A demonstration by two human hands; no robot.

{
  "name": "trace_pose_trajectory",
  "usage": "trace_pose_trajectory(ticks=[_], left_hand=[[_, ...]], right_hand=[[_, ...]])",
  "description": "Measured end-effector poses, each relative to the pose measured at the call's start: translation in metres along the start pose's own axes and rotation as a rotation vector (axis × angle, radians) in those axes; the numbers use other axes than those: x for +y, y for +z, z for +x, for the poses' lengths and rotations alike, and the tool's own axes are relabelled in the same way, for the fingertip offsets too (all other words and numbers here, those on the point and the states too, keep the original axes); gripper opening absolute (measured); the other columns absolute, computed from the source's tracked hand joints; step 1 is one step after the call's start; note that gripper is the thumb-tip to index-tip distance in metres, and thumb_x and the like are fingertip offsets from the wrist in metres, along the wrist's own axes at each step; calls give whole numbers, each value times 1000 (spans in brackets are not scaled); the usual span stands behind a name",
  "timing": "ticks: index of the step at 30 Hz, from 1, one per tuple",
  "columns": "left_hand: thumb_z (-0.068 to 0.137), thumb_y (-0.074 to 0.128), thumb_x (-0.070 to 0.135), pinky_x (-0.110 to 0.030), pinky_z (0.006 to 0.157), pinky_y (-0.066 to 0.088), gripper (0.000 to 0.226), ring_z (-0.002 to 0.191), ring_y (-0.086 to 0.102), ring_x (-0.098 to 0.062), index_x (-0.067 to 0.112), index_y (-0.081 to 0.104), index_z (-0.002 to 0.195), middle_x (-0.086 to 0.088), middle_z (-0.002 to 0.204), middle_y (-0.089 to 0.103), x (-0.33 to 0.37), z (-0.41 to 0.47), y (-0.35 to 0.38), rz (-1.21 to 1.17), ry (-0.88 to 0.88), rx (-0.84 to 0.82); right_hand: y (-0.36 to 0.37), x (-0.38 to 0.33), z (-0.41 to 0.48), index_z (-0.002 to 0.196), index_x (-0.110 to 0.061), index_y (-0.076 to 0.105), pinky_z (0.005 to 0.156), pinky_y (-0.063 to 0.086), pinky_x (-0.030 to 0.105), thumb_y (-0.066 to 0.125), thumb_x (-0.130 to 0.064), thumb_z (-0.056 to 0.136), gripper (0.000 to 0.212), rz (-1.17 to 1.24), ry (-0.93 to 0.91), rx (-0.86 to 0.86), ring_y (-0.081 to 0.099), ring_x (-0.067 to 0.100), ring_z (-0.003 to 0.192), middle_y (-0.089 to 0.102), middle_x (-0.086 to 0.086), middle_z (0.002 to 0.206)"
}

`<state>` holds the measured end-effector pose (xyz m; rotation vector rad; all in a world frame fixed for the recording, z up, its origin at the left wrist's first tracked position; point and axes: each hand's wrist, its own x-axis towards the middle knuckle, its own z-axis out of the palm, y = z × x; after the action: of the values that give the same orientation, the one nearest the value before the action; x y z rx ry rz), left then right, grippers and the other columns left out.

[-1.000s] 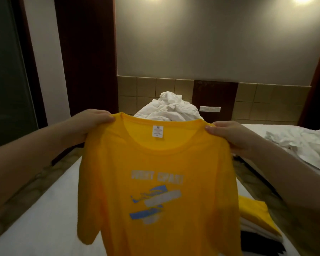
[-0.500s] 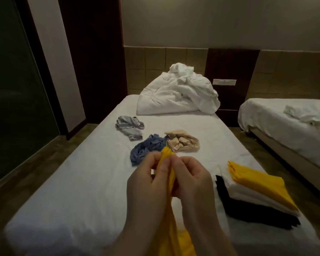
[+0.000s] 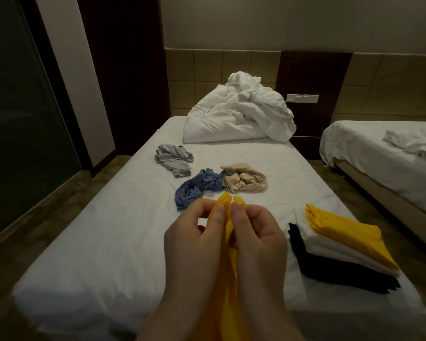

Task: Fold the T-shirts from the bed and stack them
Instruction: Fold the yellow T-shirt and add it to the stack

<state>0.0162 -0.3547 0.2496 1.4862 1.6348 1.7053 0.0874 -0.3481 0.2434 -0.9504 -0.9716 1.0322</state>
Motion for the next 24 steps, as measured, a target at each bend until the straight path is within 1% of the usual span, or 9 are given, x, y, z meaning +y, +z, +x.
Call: trace_pose_trajectory(ticks=[3,6,9,12,15,18,21,23,24], left_hand=[[88,56,30,-16,51,48,18,63,60,-4,29,60,70,17,70,64,1,0,-2,-67,-25,14],[87,58,29,-20,54,51,18,67,61,-10,35,62,71,15,73,66,3,-2,-3,-83,16,-18],[85,54,40,-13,58,51,13,76,61,-3,43,60,74,22,82,65,4,-1,-4,-77,47,-52],[79,56,58,-4,64,44,9,85,56,8,49,54,79,28,89,61,2,1,-5,-23,94,-87],[78,57,55,-3,65,42,8,86,55,8,49,54,82,21,83,62,0,3,-9,-26,119,-98],[83,55,36,-5,64,43,11,84,57,7,47,56,85,19,84,62,-2,3,-12,-53,134,-102],[89,55,21,-3,68,43,25,88,57,9,45,57,85,20,85,63,-6,0,-12,-65,144,-122],[88,51,31,-4,70,43,17,89,57,7,45,58,85,20,85,65,-8,-1,-13,-95,125,-150],[86,50,37,-4,71,43,12,90,57,7,45,59,85,21,88,65,-8,-1,-13,-112,119,-169]], right_hand=[[3,-2,-3,71,-19,64,50,45,26,65,-24,82,13,-3,-33,-12,55,12,55,65,9,64],[4,-1,-3,72,-22,66,55,51,27,64,-23,82,11,-2,-54,-34,62,14,62,68,5,68],[1,-2,-2,76,-23,69,60,55,26,58,-36,79,17,-27,-83,-58,66,12,69,70,-2,73],[-2,-2,2,76,-30,69,70,57,32,51,-29,91,24,-42,-79,-96,67,14,77,70,-4,78],[-5,-3,5,78,-27,72,70,57,33,49,-20,93,28,10,-48,-185,68,18,79,71,4,80],[-9,-4,8,79,-19,72,66,55,31,56,-19,89,19,-10,-54,-275,68,20,74,71,7,75],[-15,0,13,67,-21,65,56,44,28,69,-41,76,22,-228,-219,-223,54,11,58,59,3,58],[-22,3,20,68,-24,56,56,40,23,61,-56,68,32,-402,-358,-153,49,6,60,53,-6,61],[-25,3,24,75,-31,53,62,42,17,57,-59,68,29,-468,-415,-154,52,3,70,55,-13,72]])
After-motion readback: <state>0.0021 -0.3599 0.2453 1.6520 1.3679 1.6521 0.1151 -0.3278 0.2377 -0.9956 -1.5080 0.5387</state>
